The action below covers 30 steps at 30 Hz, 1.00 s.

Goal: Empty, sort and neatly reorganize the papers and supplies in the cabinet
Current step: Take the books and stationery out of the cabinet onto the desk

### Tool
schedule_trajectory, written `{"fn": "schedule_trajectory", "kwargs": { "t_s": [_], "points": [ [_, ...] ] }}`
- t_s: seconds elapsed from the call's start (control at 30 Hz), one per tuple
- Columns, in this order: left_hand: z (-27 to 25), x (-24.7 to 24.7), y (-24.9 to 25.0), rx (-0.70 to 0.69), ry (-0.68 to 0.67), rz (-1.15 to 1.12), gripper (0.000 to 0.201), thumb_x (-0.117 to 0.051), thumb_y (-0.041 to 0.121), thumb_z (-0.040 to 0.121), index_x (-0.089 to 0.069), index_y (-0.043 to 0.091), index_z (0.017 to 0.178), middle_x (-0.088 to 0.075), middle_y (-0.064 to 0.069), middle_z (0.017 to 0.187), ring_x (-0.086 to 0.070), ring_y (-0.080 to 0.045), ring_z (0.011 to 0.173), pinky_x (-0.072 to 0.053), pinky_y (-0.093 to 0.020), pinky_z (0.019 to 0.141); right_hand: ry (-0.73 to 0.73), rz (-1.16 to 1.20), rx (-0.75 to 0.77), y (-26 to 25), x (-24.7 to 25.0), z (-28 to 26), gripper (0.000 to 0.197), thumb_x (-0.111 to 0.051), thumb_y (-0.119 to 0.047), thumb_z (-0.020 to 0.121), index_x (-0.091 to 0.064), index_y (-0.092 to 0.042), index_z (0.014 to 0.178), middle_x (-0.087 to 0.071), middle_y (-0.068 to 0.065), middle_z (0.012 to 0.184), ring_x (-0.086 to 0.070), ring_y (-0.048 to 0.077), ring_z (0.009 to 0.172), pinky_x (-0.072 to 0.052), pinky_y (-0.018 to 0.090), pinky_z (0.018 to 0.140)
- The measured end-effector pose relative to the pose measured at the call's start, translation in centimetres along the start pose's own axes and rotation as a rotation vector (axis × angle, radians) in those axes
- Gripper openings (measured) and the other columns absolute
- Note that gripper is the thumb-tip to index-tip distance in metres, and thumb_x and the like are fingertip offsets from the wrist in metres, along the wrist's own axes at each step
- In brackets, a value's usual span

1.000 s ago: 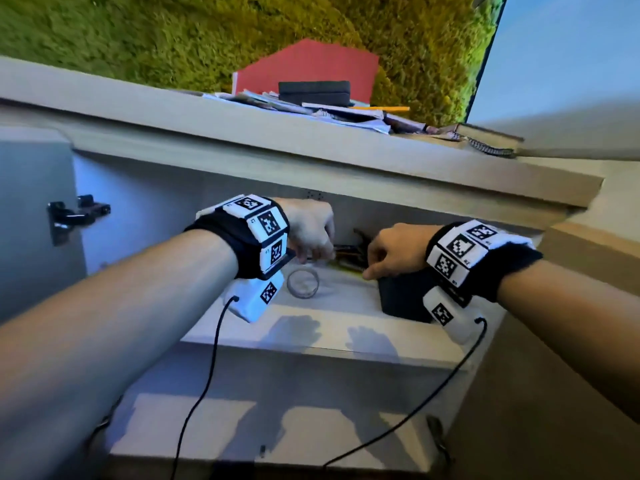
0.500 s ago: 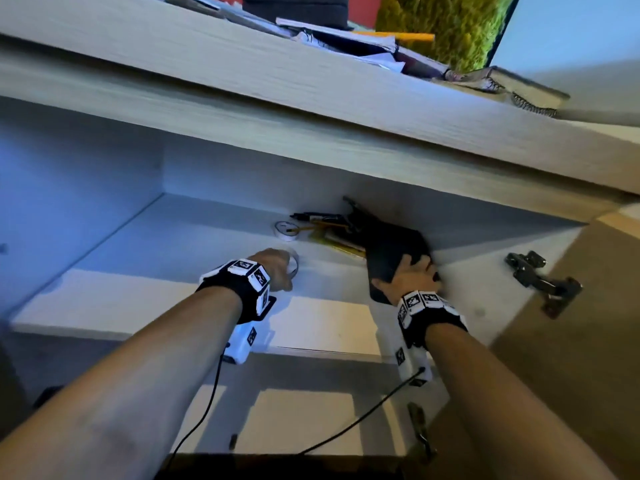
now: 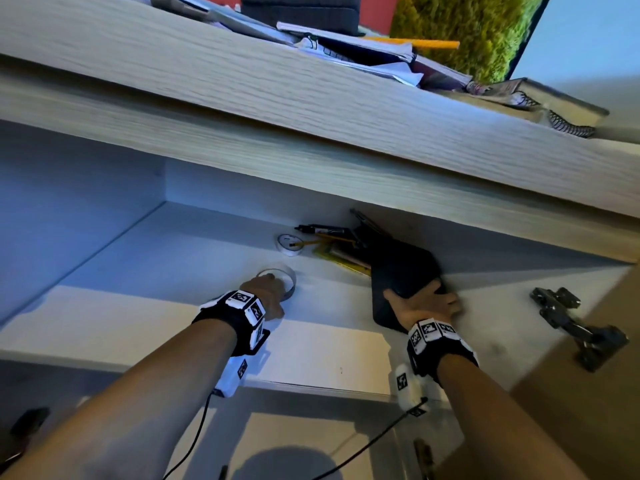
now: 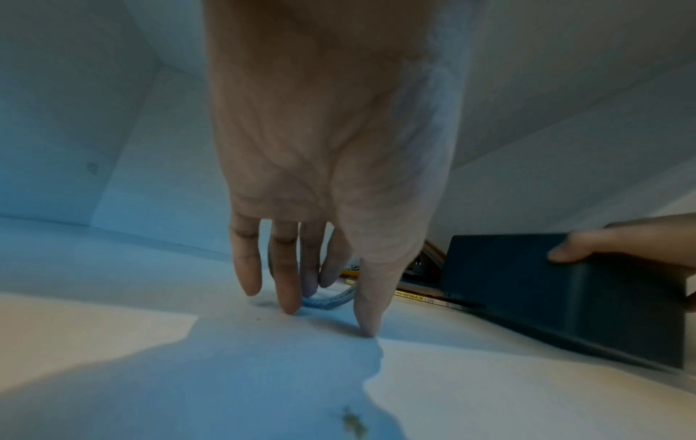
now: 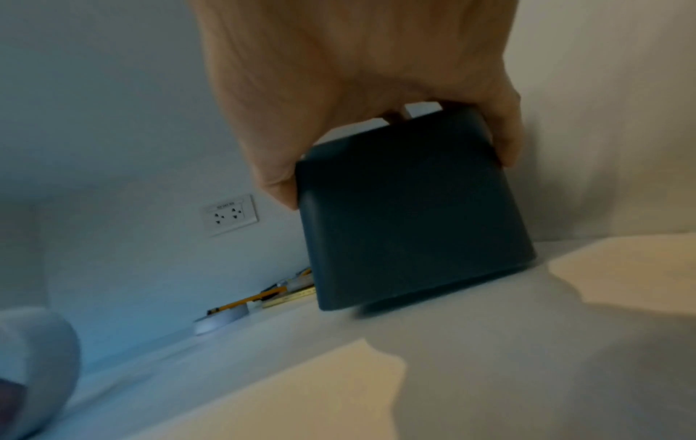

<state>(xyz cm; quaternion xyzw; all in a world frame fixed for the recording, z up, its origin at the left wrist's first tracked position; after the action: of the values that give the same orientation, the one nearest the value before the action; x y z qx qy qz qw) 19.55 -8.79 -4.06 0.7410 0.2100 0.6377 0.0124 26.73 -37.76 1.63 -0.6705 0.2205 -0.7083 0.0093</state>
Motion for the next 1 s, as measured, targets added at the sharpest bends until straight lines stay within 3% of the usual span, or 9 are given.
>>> {"fn": "schedule_trajectory", "kwargs": {
  "t_s": [0.1, 0.23, 0.3, 0.43, 0.53, 0.6, 0.73, 0.87, 1.0],
  "points": [
    [-0.1, 0.2, -0.4, -0.013, -0.005, 0.040, 0.078, -0.056, 0.045, 0.096, -0.020, 0.011, 0.155, -0.009, -0.013, 0.163, -0.022, -0.031, 0.147, -0.025, -0.036, 0.116, 0.033, 0.089, 0.019, -0.2, 0.8, -1.1, 0.108, -0.058, -0.076, 0.069, -0.019, -0.013, 0.147, -0.016, 0.025, 0.148, -0.017, 0.041, 0.137, -0.032, 0.050, 0.105],
    [-0.6, 0.5, 0.2, -0.068, 0.013, 0.134, 0.069, -0.055, 0.049, 0.095, -0.031, 0.017, 0.152, -0.018, -0.010, 0.161, -0.023, -0.029, 0.146, -0.027, -0.039, 0.116, -0.017, 0.357, 0.109, -0.4, 1.4, -2.7, 0.096, -0.053, -0.079, 0.067, -0.036, -0.016, 0.138, -0.037, 0.020, 0.139, -0.038, 0.037, 0.126, -0.034, 0.045, 0.101],
    [-0.8, 0.5, 0.4, -0.080, 0.038, 0.167, 0.059, -0.059, 0.048, 0.092, -0.046, 0.018, 0.142, -0.031, -0.012, 0.152, -0.031, -0.030, 0.141, -0.035, -0.040, 0.110, -0.180, 0.659, 0.073, -0.5, 1.1, -3.6, 0.088, -0.053, -0.080, 0.062, -0.049, -0.019, 0.126, -0.052, 0.013, 0.127, -0.051, 0.031, 0.112, -0.041, 0.044, 0.098],
    [-1.7, 1.1, 0.7, -0.066, 0.156, 0.151, 0.038, -0.057, 0.039, 0.094, -0.058, 0.015, 0.124, -0.044, -0.009, 0.139, -0.040, -0.031, 0.132, -0.041, -0.041, 0.100, -0.642, 1.073, -0.081, -0.8, -0.3, -6.0, 0.056, -0.049, -0.064, 0.082, -0.062, -0.014, 0.103, -0.063, 0.012, 0.098, -0.057, 0.031, 0.091, -0.049, 0.046, 0.083],
    [-2.5, 2.6, 0.4, -0.009, 0.265, 0.135, 0.036, -0.045, 0.040, 0.098, -0.057, 0.015, 0.122, -0.054, -0.009, 0.134, -0.046, -0.031, 0.127, -0.036, -0.042, 0.102, -0.788, 1.115, -0.167, -0.6, -1.8, -6.2, 0.065, -0.053, -0.068, 0.075, -0.061, -0.016, 0.112, -0.059, 0.016, 0.114, -0.054, 0.041, 0.105, -0.046, 0.069, 0.081],
    [-3.0, 4.1, 0.2, 0.011, 0.349, 0.101, 0.036, -0.043, 0.041, 0.099, -0.058, 0.014, 0.115, -0.059, -0.012, 0.127, -0.052, -0.032, 0.119, -0.038, -0.042, 0.099, -0.821, 1.135, -0.237, -0.2, -3.0, -5.7, 0.074, -0.052, -0.070, 0.077, -0.053, -0.012, 0.123, -0.054, 0.020, 0.123, -0.053, 0.046, 0.109, -0.046, 0.071, 0.080],
    [-3.9, 6.0, 0.5, -0.056, 0.409, 0.047, 0.030, -0.042, 0.042, 0.100, -0.052, 0.014, 0.095, -0.062, -0.013, 0.116, -0.056, -0.032, 0.111, -0.036, -0.041, 0.098, -0.799, 0.990, -0.227, 0.3, -4.7, -5.3, 0.084, -0.040, -0.069, 0.088, -0.039, 0.000, 0.135, -0.062, 0.030, 0.110, -0.063, 0.048, 0.096, -0.049, 0.061, 0.089],
    [-4.0, 5.7, 1.6, -0.164, 0.405, 0.095, 0.033, -0.041, 0.041, 0.102, -0.054, 0.012, 0.110, -0.061, -0.010, 0.119, -0.055, -0.030, 0.115, -0.032, -0.040, 0.100, -0.690, 0.868, -0.074, -0.9, -4.7, -5.9, 0.083, -0.034, -0.074, 0.087, -0.038, -0.008, 0.139, -0.060, 0.024, 0.116, -0.067, 0.040, 0.091, -0.057, 0.049, 0.074],
    [-3.6, 5.3, 2.5, -0.157, 0.471, 0.073, 0.035, -0.039, 0.042, 0.102, -0.053, 0.013, 0.115, -0.063, -0.010, 0.116, -0.058, -0.031, 0.109, -0.034, -0.040, 0.099, -0.650, 0.691, 0.131, -2.4, -4.4, -7.3, 0.074, -0.045, -0.066, 0.089, -0.041, -0.009, 0.136, -0.055, 0.016, 0.127, -0.068, 0.033, 0.089, -0.058, 0.041, 0.071]
  ]
}}
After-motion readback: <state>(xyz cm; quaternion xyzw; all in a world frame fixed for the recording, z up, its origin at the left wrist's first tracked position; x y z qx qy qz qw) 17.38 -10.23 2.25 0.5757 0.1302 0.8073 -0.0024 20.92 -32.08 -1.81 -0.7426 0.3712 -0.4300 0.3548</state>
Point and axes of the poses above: each hand's wrist, its own z-axis towards the middle knuckle, its own x-axis out of the back of the hand, y = z × x, the point moved 4 cm from there along z, towards the middle knuckle
